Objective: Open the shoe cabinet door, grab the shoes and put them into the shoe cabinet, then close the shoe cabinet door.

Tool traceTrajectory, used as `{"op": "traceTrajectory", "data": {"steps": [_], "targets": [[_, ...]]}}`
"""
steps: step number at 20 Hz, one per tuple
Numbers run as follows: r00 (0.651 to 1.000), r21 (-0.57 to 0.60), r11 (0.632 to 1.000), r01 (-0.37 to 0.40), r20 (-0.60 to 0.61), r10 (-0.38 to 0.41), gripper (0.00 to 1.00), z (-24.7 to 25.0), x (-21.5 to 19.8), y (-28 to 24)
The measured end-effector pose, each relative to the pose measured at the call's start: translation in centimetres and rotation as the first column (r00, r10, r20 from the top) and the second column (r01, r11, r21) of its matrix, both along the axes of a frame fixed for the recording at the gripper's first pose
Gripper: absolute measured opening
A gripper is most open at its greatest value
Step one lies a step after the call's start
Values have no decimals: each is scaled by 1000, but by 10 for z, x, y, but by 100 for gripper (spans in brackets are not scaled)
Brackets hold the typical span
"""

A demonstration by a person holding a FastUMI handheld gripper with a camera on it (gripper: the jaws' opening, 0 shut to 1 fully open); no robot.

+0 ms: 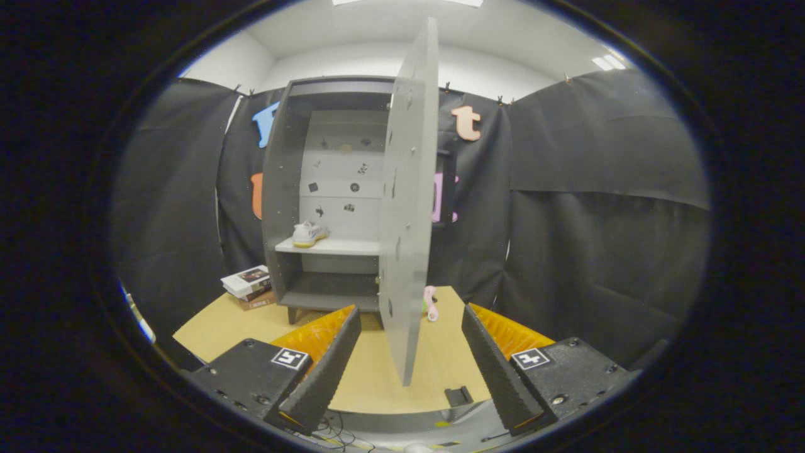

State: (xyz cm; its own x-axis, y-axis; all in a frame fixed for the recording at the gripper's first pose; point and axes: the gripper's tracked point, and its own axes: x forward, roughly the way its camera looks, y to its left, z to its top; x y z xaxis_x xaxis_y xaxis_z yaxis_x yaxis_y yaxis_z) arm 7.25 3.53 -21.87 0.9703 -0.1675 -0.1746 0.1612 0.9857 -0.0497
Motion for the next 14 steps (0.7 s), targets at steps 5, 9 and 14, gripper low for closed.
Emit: {"op": "traceTrajectory", "data": {"steps": [5, 9, 14], "targets": [[981, 56, 992, -116, -151, 123, 100, -100, 17, 97], [954, 95, 979, -182, -222, 199, 100, -168, 48, 157], [928, 127, 971, -202, -293, 231, 100, -235, 102, 196]]}}
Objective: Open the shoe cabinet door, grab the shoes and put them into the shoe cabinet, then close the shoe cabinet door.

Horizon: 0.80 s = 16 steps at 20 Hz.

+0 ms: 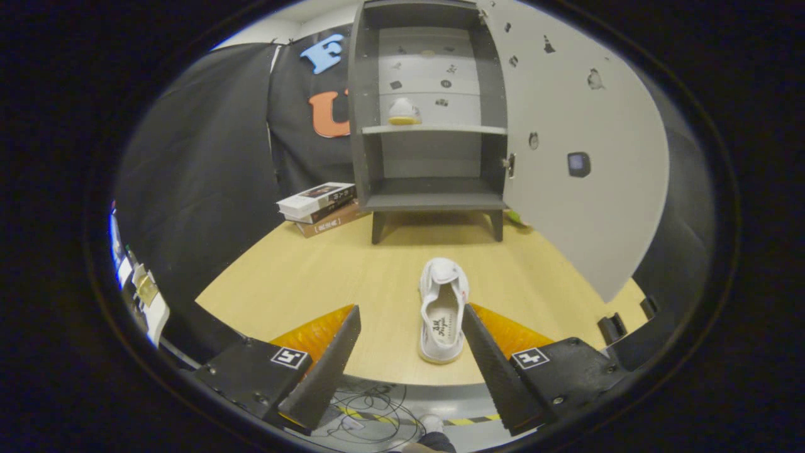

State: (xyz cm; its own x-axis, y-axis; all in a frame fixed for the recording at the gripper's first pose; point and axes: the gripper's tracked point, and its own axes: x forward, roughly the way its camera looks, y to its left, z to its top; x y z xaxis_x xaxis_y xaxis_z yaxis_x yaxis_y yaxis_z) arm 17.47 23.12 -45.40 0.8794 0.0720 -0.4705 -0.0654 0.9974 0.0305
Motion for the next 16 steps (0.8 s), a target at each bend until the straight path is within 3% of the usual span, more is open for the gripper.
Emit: {"op": "traceTrajectory", "data": {"steps": [11, 16], "targets": [[988, 26, 997, 74, -138, -70, 100, -83, 94, -4], [986, 34, 998, 56, -162, -49, 100, -98, 122, 8]]}}
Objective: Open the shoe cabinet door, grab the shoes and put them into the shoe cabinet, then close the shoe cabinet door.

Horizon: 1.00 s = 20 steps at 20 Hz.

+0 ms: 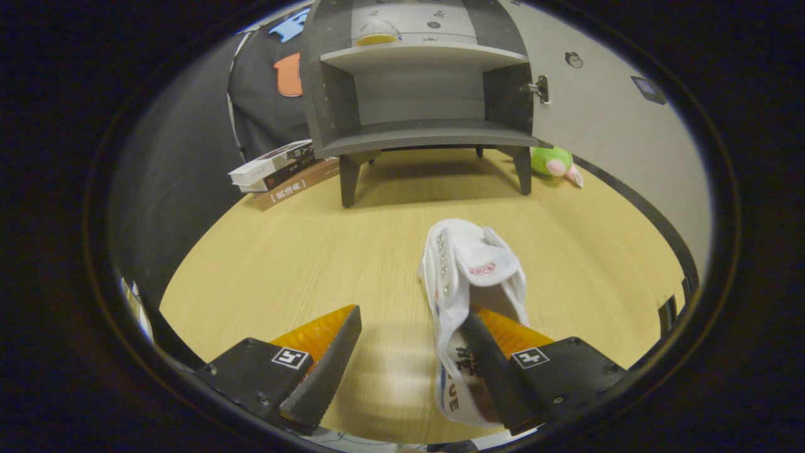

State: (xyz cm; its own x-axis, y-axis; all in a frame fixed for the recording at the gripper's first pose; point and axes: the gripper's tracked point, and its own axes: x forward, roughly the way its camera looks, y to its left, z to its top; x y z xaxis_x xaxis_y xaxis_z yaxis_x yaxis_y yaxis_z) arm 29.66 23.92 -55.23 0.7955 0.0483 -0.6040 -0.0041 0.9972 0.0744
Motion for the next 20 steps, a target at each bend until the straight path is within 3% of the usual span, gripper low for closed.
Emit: {"op": "traceTrajectory", "data": {"steps": [5, 9, 12, 15, 20], "targets": [[1000, -48, 999, 4, 14, -3, 100, -6, 26, -7], [999, -96, 995, -23, 25, 26, 83, -8, 38, -17], [1000, -28, 999, -18, 20, 19, 28, -5, 43, -22], [997, -26, 997, -70, 14, 71, 13, -1, 43, -21], [992, -53, 995, -87, 87, 91, 11, 50, 52, -32]]}}
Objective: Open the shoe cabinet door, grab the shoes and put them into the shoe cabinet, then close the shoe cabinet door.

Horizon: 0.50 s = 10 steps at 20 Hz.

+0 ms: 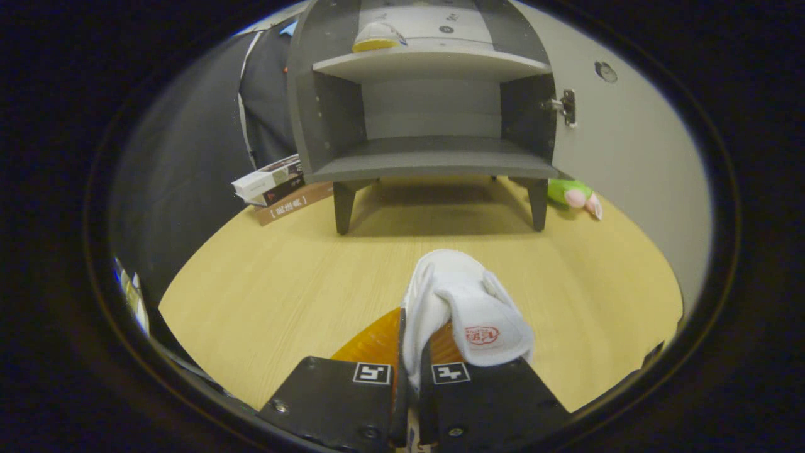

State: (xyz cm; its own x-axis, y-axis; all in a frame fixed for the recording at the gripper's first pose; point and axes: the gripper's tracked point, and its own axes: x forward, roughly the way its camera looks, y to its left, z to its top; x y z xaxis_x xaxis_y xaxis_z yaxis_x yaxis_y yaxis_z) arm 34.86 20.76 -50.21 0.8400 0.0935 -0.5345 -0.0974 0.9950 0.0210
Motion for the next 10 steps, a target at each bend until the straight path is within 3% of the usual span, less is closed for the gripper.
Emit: {"op": "traceTrajectory", "data": {"steps": [10], "targets": [[982, -27, 999, 23, 188, -18, 11, 201, 35, -17]]}}
